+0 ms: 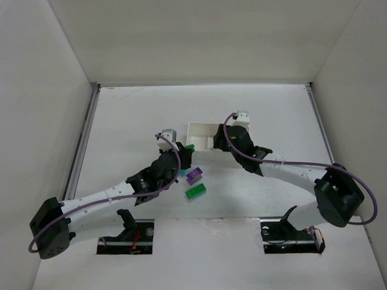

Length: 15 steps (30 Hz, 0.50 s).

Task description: Sort the legos into containers by color

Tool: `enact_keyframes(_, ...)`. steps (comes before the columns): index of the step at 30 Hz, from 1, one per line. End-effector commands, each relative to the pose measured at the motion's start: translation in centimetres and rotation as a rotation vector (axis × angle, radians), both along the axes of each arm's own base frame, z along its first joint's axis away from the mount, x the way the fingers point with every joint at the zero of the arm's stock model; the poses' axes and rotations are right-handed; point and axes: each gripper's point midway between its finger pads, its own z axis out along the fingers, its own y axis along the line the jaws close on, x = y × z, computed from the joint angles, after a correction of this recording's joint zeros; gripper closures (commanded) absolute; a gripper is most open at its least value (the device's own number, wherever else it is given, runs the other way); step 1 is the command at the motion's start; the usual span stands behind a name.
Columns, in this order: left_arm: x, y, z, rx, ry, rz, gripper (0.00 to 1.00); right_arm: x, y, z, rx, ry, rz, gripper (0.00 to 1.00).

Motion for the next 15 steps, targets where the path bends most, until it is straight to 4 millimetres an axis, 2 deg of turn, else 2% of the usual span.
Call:
enact_keyframes(1, 1.2, -0.8, 3.1, -0.044, -0.06, 0.007, 0.9, 1.3, 0.3, 5.6, 0.099, -0.139, -0.019, 0.32)
enact_keyframes(4, 1.5, -1.1, 3.2, -0.034, -0.065, 0.006, 0.9, 0.2, -0.5, 6.7, 0.109, -0.165, -0.014, 0.3)
enact_keyframes(5, 1.6, -1.1, 3.2, -0.034, -0.066, 0.008, 0.9, -0.3, -1.1, 6.8, 0.113, -0.17, -0.019, 0.33)
enact_keyframes(7, 1.6, -1.3, 3.5, -0.035, -0.069, 0.001, 0.9, -1.9, -1.7, 6.2, 0.123, -0.165, -0.012, 0.48)
enact_keyframes(9, 1.6, -1.5, 3.7, -0.041, -0.074, -0.005, 0.9, -3.7, -2.3, 4.4, 0.136, -0.133, -0.014, 0.69)
enact_keyframes(10, 1.6, -1.7, 3.7, -0.044, -0.074, -0.008, 0.9, -4.4, -2.8, 3.7, 0.143, -0.117, -0.025, 0.75)
enact_keyframes(13, 1.6, -2.8, 4.1, -0.055, -0.073, -0.037, 0.89, -6.2, -3.9, 1.4, 0.161, -0.047, -0.043, 0.79)
enact_keyframes(15, 1.5, -3.7, 4.3, -0.057, -0.07, -0.063, 0.89, -7.2, -3.5, -0.2, 0.148, -0.002, -0.012, 0.78)
